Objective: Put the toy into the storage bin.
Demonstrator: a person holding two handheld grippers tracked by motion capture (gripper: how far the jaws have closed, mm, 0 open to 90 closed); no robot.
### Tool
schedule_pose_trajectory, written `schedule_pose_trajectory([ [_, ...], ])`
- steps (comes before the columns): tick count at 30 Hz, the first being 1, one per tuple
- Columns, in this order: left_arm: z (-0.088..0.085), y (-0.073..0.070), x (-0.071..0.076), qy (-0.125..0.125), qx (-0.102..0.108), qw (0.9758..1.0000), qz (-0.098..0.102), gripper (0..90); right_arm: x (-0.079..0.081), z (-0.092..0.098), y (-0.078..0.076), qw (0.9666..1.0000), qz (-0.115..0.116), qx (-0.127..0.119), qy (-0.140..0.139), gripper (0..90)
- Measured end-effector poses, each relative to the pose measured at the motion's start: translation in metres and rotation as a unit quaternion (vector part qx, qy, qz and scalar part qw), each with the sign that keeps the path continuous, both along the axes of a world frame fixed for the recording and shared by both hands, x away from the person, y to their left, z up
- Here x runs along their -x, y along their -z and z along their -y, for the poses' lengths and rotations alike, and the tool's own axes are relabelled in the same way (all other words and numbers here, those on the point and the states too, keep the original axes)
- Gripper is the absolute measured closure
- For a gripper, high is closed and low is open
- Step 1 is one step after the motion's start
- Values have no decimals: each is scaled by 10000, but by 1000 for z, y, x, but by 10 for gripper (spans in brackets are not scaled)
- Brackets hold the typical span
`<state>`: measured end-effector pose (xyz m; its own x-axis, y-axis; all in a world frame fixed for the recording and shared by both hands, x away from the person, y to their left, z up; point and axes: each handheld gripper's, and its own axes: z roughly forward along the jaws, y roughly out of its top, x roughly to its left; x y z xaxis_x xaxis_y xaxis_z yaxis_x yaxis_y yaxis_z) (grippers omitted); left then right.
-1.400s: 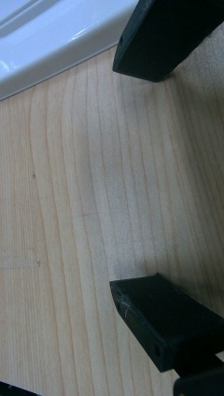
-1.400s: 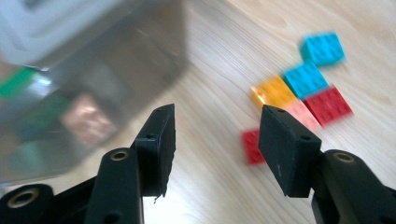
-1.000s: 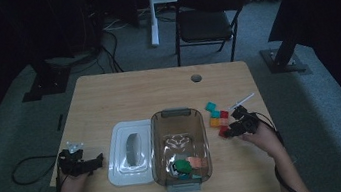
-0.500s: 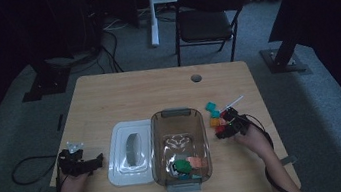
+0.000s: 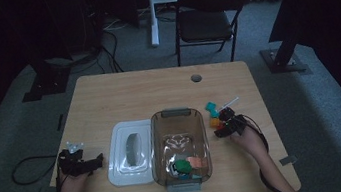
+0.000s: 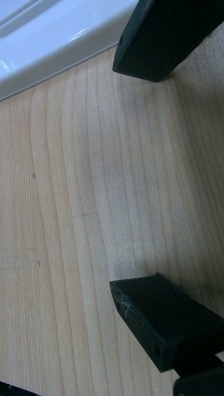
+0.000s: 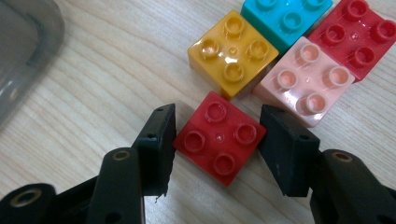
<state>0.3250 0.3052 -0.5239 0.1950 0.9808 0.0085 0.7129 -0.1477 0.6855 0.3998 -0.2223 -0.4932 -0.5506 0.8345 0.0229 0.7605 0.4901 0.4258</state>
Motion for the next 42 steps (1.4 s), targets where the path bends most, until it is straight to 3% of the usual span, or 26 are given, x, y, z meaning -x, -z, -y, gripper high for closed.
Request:
schedule_pose_trajectory([
  [5, 0, 0, 0, -1, 0, 10000, 2, 9, 5, 3, -2, 9999, -62, -7, -129, 571],
  [11, 0, 0, 0, -1, 0, 10000, 3, 9, 11, 9, -3, 9998, -43, 49, -187, 583],
  [16, 0, 0, 0, -1, 0, 10000, 2, 9, 23, 15, -11, 9996, -33, -59, -283, 584],
  [20, 0, 0, 0, -1, 1, 10000, 2, 9, 32, 22, -26, 9990, 71, -252, -355, 584],
  [25, 0, 0, 0, -4, 4, 10000, 4, 9, 44, 25, -56, 9966, 353, -499, -554, 584],
  [31, 0, 0, 0, -4, 3, 10000, 4, 9, 61, 14, -97, 9889, 712, -727, -1085, 584],
  [36, 0, 0, 0, -4, 4, 10000, 3, 9, 75, -4, -121, 9790, 903, -917, -1582, 584],
  [42, 0, 0, 0, 21, -2, 10000, -3, 9, 89, -27, -138, 9651, 962, -1111, -2166, 584],
])
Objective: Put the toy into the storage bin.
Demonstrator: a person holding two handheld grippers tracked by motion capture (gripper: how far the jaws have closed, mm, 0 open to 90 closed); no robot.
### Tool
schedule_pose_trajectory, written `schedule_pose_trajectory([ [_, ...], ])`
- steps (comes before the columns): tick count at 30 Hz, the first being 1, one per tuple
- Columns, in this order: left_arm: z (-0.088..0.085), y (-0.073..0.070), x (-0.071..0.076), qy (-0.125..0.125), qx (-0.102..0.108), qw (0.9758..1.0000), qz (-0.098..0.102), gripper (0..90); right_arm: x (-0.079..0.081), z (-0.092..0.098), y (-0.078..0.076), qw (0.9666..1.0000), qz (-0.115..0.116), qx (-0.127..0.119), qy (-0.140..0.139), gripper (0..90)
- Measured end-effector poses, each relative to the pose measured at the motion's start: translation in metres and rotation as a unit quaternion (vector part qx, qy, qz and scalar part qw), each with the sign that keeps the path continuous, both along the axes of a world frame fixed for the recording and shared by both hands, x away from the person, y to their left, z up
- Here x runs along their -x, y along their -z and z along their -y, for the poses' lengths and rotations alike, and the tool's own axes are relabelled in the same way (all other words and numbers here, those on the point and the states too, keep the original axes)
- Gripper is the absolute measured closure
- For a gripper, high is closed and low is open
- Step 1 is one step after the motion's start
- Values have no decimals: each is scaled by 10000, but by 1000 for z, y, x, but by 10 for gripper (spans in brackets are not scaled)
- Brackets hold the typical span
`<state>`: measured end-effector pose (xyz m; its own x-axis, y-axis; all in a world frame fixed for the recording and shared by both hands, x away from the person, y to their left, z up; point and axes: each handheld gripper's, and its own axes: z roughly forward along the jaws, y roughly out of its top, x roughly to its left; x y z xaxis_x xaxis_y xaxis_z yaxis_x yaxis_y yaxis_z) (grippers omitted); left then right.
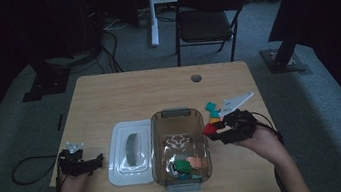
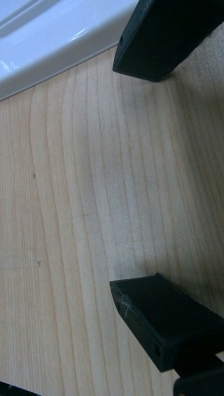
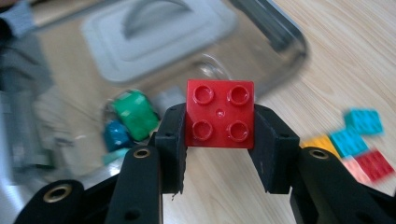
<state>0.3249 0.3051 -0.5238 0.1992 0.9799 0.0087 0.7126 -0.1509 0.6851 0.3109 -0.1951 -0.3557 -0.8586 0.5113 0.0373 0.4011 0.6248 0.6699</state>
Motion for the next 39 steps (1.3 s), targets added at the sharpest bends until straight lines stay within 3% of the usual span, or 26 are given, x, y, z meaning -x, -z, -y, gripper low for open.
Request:
schedule_pose_trajectory([
  [6, 0, 0, 0, 46, -14, 10000, -4, 9, 6, -28, -7, 9982, 19, 81, -588, 584],
  [15, 0, 0, 0, 46, -11, 10000, -5, 9, 5, -68, 8, 9918, -199, 449, -1180, 584],
  [20, 0, 0, 0, 44, -9, 10000, -3, 9, 6, -92, 24, 9843, -428, 717, -1558, 584],
  [27, 0, 0, 0, 46, -11, 10000, -5, 9, 8, -108, 41, 9764, -563, 1131, -1751, 584],
  [32, 0, 0, 0, 44, -10, 10000, -4, 9, 14, -113, 50, 9679, -548, 1499, -1940, 583],
  [39, 0, 0, 0, 44, -8, 10000, -2, 9, 11, -121, 58, 9642, -573, 1804, -1855, 583],
])
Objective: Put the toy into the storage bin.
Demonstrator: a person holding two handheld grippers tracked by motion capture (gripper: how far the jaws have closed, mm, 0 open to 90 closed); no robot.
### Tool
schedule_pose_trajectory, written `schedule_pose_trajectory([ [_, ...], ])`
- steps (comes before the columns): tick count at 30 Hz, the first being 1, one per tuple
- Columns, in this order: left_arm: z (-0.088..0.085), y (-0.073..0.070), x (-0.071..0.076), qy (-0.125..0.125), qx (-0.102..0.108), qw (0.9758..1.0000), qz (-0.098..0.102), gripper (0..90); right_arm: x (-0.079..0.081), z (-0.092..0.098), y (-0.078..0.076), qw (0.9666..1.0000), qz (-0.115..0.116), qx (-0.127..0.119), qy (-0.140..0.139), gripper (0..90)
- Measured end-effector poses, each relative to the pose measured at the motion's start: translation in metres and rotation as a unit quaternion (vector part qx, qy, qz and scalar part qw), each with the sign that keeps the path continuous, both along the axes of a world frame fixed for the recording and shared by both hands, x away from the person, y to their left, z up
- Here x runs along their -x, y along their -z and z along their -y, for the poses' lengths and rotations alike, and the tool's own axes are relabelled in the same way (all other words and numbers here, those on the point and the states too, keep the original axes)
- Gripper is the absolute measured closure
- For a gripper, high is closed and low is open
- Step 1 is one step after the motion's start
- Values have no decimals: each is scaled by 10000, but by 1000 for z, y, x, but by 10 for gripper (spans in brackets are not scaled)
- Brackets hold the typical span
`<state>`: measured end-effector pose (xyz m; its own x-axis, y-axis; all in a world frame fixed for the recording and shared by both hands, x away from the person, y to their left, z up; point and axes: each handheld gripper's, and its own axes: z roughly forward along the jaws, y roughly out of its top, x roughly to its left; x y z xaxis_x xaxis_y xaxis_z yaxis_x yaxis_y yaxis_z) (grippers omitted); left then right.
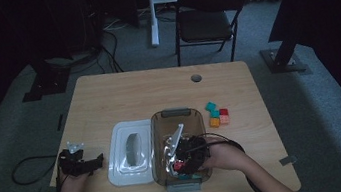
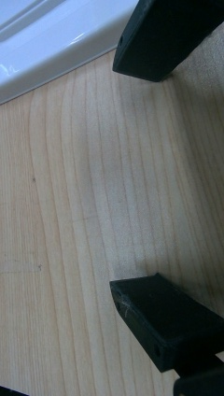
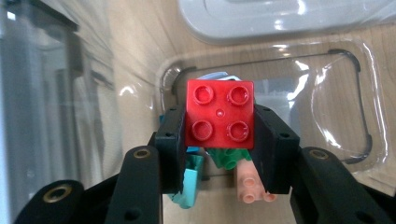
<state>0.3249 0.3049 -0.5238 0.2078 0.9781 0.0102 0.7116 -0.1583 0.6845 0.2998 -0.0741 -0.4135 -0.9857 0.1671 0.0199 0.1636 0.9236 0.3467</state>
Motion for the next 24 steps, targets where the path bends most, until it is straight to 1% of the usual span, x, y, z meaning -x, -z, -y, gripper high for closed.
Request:
schedule_pose_trajectory([
  [4, 0, 0, 0, 3, -2, 10000, -1, 9, -1, -2, 3, 10000, -59, 75, 10, 574],
  [7, 0, 0, 0, 2, -1, 10000, -1, 9, -2, -1, 2, 9999, -120, 17, 46, 538],
  [9, 0, 0, 0, 1, 0, 10000, 0, 9, -1, 0, -1, 9999, -89, -35, 105, 532],
  [13, 0, 0, 0, 1, -3, 10000, -2, 9, 1, 7, -11, 9995, -58, -240, 219, 522],
  [17, 0, 0, 0, 1, -2, 10000, -2, 9, 0, 18, -18, 9981, -52, -480, 388, 511],
  [20, 0, 0, 0, 2, -2, 10000, -1, 9, 0, 30, -23, 9965, -19, -646, 535, 500],
  [21, 0, 0, 0, 3, -3, 10000, -3, 9, -1, 34, -26, 9955, -34, -741, 594, 497],
  [24, 0, 0, 0, 2, -3, 10000, -2, 9, -2, 48, -33, 9924, 18, -953, 777, 487],
])
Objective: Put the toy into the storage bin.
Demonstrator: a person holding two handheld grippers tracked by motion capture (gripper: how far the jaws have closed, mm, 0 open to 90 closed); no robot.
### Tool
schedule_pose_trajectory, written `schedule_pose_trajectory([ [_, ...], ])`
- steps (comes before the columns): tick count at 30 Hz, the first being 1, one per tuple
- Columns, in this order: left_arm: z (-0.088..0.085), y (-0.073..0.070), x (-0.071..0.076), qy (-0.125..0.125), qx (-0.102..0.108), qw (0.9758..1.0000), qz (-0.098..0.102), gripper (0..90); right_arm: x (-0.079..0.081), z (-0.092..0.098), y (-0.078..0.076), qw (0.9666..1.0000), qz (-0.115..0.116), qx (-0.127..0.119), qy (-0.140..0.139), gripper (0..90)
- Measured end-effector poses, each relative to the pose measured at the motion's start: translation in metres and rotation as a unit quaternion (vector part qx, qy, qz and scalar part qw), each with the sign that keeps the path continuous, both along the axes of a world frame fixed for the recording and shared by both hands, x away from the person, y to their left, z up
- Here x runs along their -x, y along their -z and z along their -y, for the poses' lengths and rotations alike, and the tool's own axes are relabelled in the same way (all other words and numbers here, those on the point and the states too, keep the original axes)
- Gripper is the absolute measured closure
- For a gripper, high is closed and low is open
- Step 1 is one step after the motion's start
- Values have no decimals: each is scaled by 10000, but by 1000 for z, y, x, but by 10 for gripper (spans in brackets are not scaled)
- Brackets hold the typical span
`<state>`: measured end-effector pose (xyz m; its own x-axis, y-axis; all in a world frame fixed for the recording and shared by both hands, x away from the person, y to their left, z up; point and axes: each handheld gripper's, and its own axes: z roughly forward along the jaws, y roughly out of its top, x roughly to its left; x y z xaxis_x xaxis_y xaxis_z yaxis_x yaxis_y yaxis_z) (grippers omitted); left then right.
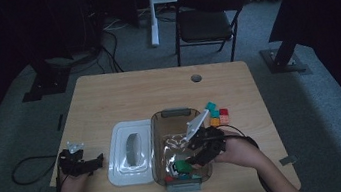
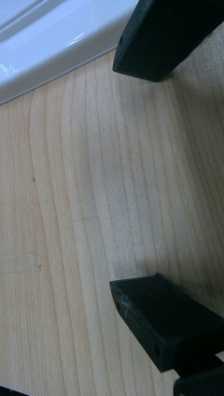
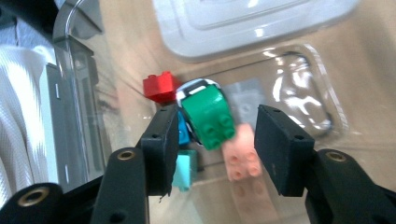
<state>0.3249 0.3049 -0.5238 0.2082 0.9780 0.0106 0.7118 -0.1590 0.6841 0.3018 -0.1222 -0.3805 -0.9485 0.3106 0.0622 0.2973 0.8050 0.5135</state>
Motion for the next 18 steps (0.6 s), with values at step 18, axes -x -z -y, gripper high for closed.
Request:
schedule_pose_trajectory([
  [18, 0, 0, 0, -1, 3, 10000, -6, 9, -32, 83, -11, 9840, 213, -757, 1600, 432],
])
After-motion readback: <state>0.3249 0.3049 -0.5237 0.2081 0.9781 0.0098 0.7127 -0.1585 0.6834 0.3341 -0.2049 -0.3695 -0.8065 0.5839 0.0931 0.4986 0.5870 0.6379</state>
